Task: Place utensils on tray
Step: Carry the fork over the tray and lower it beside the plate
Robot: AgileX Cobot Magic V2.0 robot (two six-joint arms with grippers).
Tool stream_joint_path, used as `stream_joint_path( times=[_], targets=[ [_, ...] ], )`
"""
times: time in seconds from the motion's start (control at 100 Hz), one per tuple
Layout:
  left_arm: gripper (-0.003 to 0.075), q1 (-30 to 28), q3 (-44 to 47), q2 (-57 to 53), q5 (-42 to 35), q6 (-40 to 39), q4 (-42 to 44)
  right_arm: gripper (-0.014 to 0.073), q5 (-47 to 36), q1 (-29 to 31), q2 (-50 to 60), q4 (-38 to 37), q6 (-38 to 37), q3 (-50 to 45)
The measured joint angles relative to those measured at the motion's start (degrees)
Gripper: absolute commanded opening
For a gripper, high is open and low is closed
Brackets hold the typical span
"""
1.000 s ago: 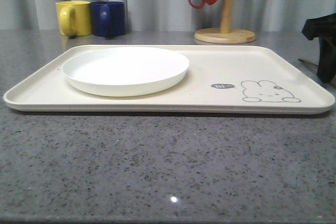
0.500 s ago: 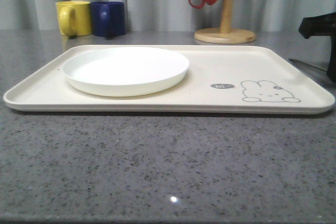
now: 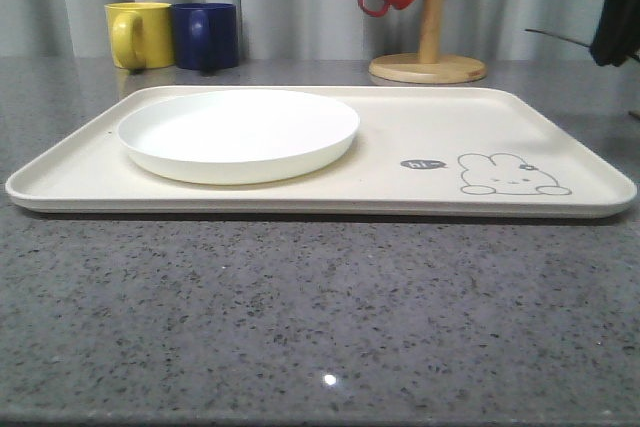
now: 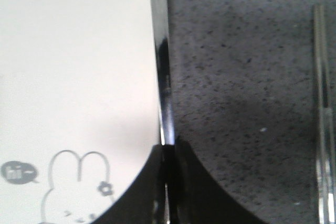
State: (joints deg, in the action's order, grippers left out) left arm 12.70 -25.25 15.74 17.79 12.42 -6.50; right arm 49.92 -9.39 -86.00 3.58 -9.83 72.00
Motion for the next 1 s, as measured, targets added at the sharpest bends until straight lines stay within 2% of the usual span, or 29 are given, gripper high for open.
stream_joint_path(
  times=[0.12,0.29,0.47,0.61,1.0],
  targets=[
    [-0.0017,0.00,0.00,0.00,0.00,0.00,0.00,-0.0056,0.35,-5.72,0.56,-2.04,-6.34,0.04],
    [-0.0017,0.00,0.19,0.00,0.00,0.00,0.00,-0.0056,-0.64,-14.89,0.01,-9.61,-18.70,0.04],
    [-0.0017,0.00,0.19,0.00,0.00,0.00,0.00,-0.0056,-2.02,-20.87,-2.35,-16.25,-29.02,0.28],
    [-0.0017,0.00,0.19,0.00,0.00,0.00,0.00,-0.0056,-2.49,-22.79,-5.05,-17.40,-32.20,1.90],
    [-0.0017,0.00,0.19,0.00,0.00,0.00,0.00,-0.0056,-4.08,-24.39,-11.41,-17.62,-34.25,3.99]
  ],
)
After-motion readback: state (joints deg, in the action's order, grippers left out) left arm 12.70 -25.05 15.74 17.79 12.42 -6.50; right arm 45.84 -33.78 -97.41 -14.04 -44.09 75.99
